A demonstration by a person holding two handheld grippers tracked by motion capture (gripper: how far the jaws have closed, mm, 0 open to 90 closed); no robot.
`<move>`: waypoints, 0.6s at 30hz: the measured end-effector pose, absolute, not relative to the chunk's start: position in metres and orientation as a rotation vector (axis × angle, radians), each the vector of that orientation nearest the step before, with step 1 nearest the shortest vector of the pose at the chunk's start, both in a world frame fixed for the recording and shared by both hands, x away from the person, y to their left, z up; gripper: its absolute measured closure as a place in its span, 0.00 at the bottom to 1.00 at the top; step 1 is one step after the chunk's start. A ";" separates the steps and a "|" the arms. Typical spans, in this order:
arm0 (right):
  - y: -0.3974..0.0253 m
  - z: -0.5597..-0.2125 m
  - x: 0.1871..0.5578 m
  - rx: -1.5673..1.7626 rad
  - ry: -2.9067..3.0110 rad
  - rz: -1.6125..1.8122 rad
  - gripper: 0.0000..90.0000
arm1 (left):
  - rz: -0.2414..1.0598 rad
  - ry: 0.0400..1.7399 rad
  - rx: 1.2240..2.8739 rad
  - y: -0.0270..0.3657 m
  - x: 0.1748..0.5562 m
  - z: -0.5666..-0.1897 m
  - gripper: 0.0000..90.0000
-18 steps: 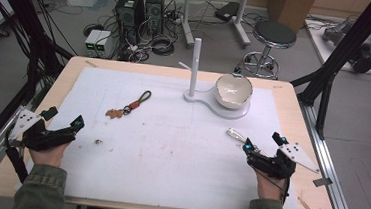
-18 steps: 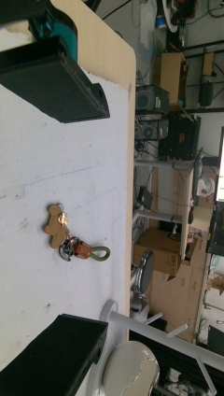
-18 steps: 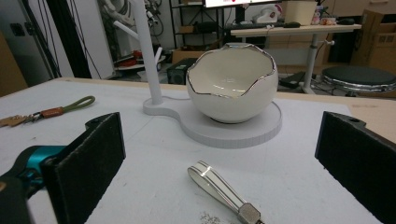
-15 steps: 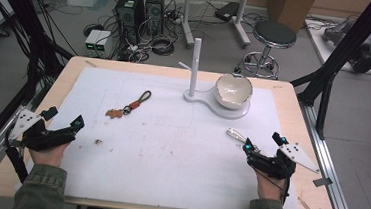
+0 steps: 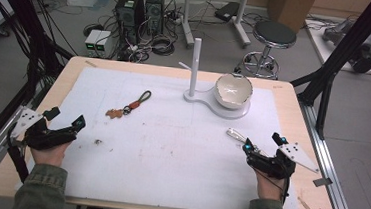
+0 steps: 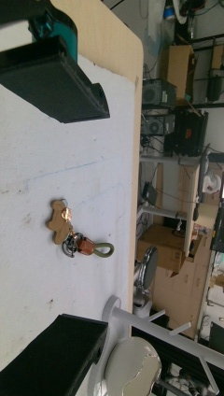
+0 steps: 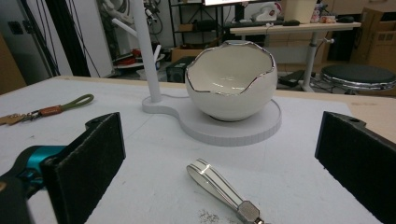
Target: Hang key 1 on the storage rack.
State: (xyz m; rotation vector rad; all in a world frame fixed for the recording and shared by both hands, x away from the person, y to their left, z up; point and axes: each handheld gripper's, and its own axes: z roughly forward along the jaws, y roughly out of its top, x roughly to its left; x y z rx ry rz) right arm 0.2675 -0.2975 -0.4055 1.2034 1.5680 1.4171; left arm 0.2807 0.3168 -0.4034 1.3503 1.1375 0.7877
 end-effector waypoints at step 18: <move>-0.297 -0.405 0.267 1.199 1.571 1.414 0.00 | 0.691 1.171 1.442 0.309 0.298 -0.398 0.02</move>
